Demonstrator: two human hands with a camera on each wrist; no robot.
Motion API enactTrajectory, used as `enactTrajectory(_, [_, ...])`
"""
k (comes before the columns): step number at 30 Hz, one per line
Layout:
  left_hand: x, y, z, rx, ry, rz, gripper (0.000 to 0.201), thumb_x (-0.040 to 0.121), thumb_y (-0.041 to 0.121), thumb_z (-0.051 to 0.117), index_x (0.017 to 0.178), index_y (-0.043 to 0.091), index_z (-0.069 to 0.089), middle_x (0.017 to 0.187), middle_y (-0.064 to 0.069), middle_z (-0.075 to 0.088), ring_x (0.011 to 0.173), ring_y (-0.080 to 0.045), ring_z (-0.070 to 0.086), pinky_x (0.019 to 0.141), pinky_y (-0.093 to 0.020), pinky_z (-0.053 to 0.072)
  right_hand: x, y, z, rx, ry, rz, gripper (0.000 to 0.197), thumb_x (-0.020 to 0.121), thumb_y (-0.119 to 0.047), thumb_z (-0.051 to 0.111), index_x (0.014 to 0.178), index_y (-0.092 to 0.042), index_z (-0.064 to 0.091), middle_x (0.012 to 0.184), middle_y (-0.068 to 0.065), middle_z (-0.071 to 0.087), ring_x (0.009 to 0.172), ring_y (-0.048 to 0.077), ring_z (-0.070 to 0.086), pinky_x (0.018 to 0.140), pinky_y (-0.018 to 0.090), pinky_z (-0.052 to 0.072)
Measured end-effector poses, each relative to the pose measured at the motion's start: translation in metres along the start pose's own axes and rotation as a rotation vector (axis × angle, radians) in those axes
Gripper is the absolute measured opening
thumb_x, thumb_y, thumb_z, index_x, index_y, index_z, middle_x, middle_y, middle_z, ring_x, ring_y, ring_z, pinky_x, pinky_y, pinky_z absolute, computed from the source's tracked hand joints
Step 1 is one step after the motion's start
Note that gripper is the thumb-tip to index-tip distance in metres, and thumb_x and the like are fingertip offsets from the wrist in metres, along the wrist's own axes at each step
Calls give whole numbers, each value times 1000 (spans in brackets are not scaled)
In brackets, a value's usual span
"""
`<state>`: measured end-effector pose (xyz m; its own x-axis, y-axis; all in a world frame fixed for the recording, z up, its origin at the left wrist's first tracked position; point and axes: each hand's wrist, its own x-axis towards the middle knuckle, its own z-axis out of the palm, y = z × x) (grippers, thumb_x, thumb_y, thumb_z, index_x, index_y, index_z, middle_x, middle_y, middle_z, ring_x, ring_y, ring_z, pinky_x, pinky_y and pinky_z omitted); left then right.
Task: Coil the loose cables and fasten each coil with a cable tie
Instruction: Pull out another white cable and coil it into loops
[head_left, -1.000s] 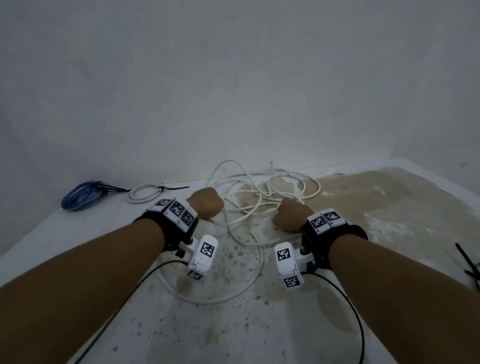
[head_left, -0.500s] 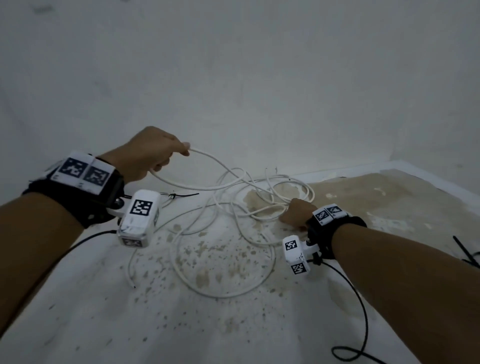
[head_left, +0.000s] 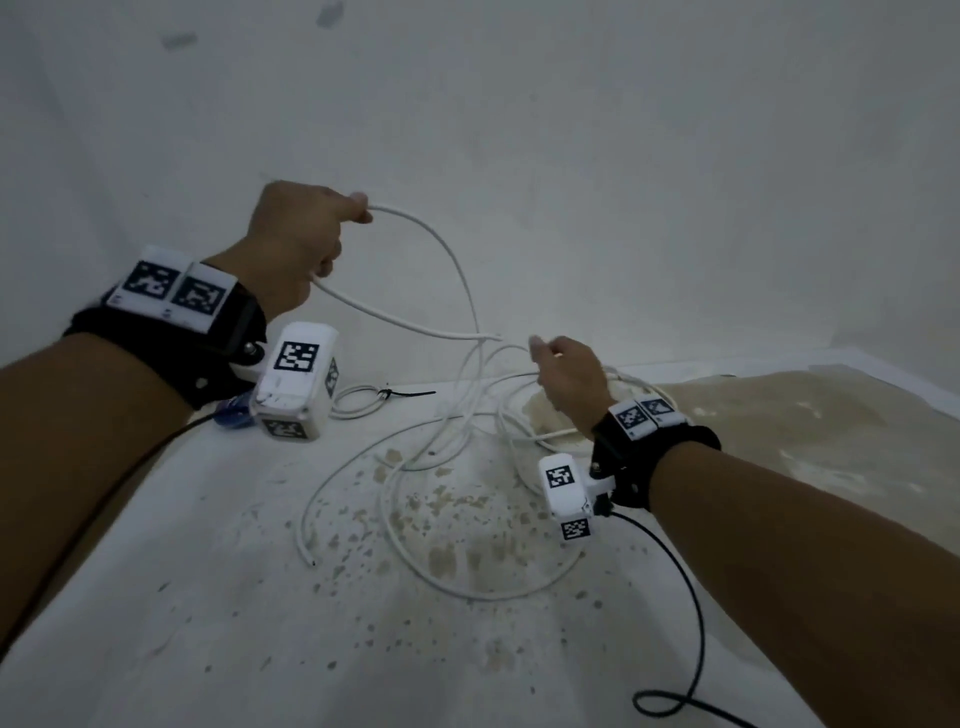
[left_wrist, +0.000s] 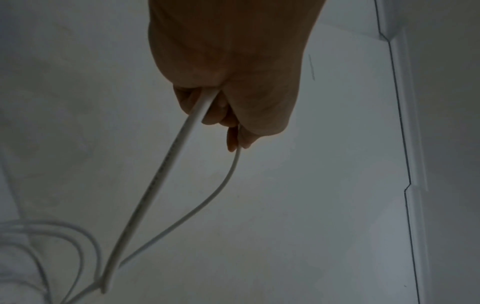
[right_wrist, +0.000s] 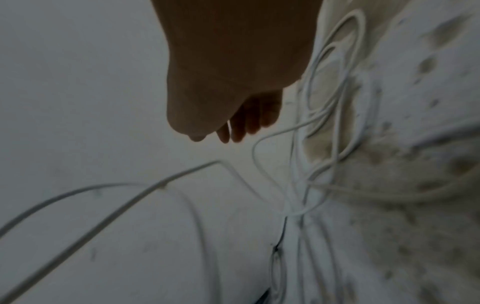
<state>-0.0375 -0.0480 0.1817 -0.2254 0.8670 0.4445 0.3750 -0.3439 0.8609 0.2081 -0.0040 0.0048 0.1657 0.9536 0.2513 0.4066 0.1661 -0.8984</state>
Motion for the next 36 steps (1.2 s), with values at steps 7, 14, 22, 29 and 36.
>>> enactTrajectory(7, [-17,-30,33,82,117,-49,30,102,28,47,84,7,60,64,-4,51,51,-20,49,50,-26,40,-8,-78,25,798,-429,369,33,104,-34,45,96,-4,57,65,14,70,55,24,69,50,26,55])
enactTrajectory(14, [-32,-25,23,-633,-16,-403,31,102,30,50,76,14,44,46,1,38,40,-13,41,52,-30,57,1,-43,-3,395,-236,343,23,100,-2,43,81,2,55,66,14,54,51,19,50,40,20,43])
enactTrajectory(22, [-9,-9,-4,-615,194,-456,29,102,8,34,76,8,49,58,-2,40,36,-11,35,44,-17,42,-6,41,-49,-170,-263,408,23,94,1,51,76,-13,50,80,5,56,69,16,59,60,28,53])
enactTrajectory(29, [-13,-39,-16,-41,-19,-530,32,99,2,30,73,7,48,63,-4,39,48,-11,26,39,-15,24,-13,65,-48,204,-109,536,22,103,-2,38,92,7,54,64,12,46,51,22,39,48,30,36])
enactTrajectory(36, [-13,-42,1,-25,12,-359,29,101,12,39,82,10,60,66,-1,45,47,-10,28,36,-16,22,-10,30,-40,157,-438,332,53,105,-47,37,99,-3,65,57,0,31,44,12,24,44,23,19])
